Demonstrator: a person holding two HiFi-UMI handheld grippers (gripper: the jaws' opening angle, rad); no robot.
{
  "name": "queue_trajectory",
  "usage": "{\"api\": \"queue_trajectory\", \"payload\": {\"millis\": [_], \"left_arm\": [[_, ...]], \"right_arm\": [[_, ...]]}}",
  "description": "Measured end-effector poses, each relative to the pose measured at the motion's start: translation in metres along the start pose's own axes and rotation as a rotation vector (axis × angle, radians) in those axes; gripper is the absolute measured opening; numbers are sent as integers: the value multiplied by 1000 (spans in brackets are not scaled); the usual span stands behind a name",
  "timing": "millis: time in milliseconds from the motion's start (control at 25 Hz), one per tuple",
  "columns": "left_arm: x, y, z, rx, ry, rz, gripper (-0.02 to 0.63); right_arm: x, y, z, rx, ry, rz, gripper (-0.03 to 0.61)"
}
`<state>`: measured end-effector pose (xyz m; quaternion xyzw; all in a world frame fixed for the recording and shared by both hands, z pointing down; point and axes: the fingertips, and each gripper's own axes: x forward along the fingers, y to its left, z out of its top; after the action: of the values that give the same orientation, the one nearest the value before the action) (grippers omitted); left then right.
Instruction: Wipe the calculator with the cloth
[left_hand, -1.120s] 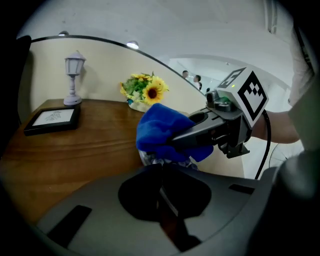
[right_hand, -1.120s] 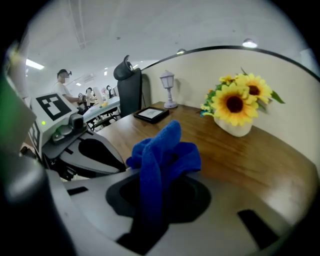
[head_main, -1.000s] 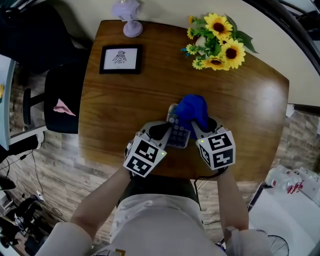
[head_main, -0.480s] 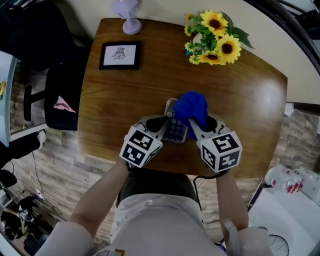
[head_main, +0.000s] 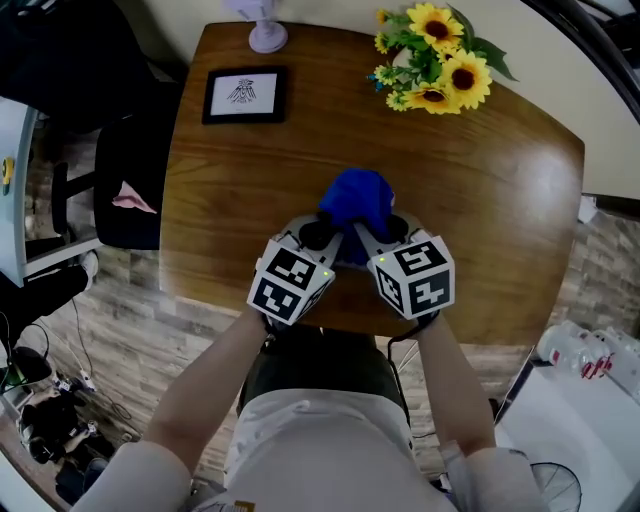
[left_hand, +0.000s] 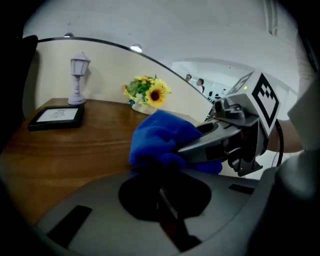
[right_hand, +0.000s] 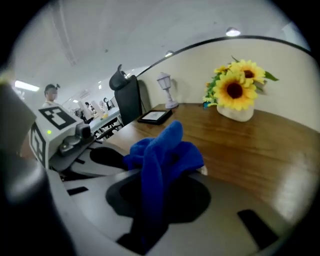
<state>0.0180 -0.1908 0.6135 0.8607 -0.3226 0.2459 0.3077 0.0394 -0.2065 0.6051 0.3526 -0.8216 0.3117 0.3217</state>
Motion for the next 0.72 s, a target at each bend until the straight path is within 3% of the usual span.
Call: {"api": "queue_trajectory", "payload": {"millis": [160,280,520,640,720], "left_arm": [[-1,1,-1,8,-21,22,11],[0,0,-1,11,-16,19,11],[0,0,-3,19,-2,12,11],[1,0,-2,1,-7,10,11],[0,0,-3,-16,-20,6,11]], "right_arm": [[-9,-3,-9,-86,21,-14,95],[-18,-17,-17,-73,35,-50,95],[-43,-66,-66,57,124,-206,92],[-57,-77,-78,190,90,-214,92],[-64,-74,-73,221,58,-207,92]]}}
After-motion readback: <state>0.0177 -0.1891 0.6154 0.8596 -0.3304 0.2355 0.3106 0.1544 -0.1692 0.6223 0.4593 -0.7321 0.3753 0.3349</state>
